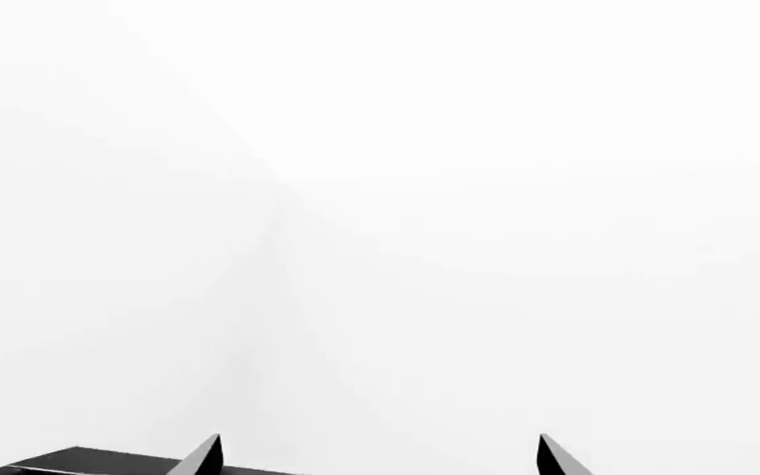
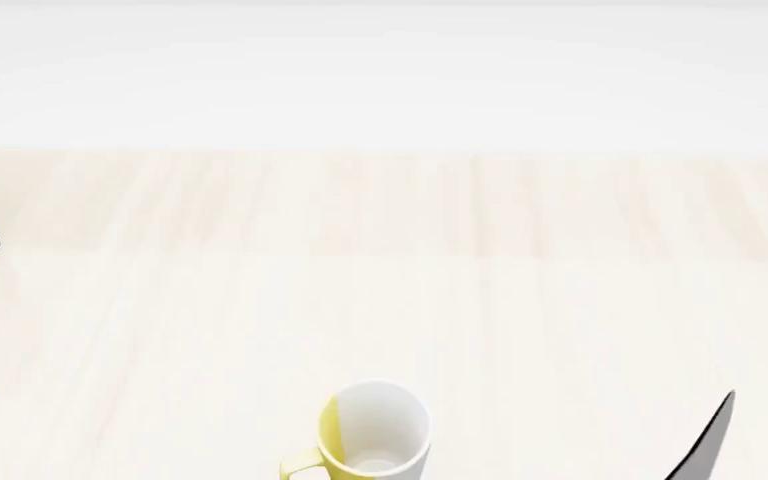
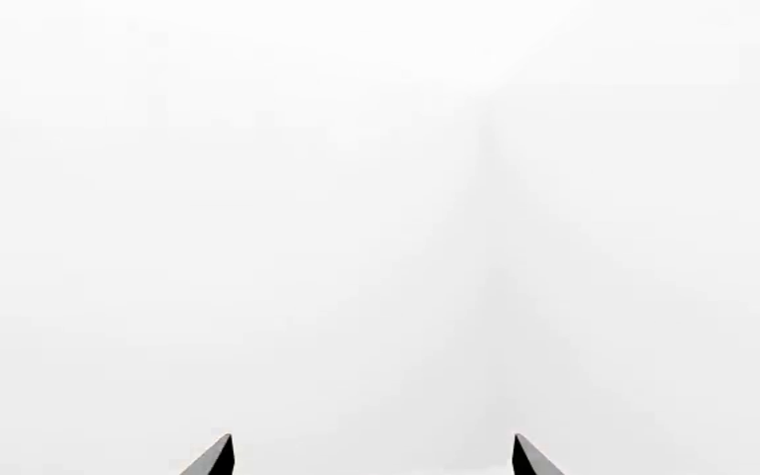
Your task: Put the yellow and white mug to the front of the white mug.
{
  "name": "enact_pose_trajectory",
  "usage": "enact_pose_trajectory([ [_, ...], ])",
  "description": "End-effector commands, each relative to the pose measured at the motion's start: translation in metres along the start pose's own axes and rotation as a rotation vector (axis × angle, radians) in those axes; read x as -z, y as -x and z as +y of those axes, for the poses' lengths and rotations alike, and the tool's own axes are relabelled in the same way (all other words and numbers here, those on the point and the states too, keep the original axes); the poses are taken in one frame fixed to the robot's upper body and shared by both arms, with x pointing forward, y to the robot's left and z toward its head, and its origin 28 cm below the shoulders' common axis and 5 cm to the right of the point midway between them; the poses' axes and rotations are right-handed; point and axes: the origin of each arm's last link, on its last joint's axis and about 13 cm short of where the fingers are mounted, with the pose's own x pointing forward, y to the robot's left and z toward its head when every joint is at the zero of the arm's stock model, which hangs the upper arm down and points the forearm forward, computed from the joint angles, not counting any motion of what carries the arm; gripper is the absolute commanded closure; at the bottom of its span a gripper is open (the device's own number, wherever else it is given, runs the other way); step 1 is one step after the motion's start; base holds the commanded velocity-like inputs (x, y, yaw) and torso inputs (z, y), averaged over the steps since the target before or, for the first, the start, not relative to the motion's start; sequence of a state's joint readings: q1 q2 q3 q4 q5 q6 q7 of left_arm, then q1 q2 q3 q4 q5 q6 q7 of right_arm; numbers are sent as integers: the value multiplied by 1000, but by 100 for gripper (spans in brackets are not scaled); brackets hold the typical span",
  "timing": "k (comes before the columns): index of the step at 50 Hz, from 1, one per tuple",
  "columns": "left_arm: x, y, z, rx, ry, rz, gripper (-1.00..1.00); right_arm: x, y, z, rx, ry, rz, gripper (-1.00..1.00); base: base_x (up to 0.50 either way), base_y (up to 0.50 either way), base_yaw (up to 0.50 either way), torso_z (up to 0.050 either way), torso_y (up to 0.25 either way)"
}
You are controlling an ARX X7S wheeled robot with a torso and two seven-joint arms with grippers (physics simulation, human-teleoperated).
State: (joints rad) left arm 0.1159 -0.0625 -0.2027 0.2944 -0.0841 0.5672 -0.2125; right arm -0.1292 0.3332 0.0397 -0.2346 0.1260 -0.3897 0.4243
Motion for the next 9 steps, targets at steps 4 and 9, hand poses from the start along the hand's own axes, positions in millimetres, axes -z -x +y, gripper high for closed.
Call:
enact_pose_trajectory([
  [4,-18,-3,8,-80,-38,-59,-100,-17,3,-8,9,-36,-122,-100,0,0,0,0,0],
  [9,-14,-3,9,-77,-24,-32,-100,-18,4,-9,-1,-28,-153,-100,0,0,0,0,0],
])
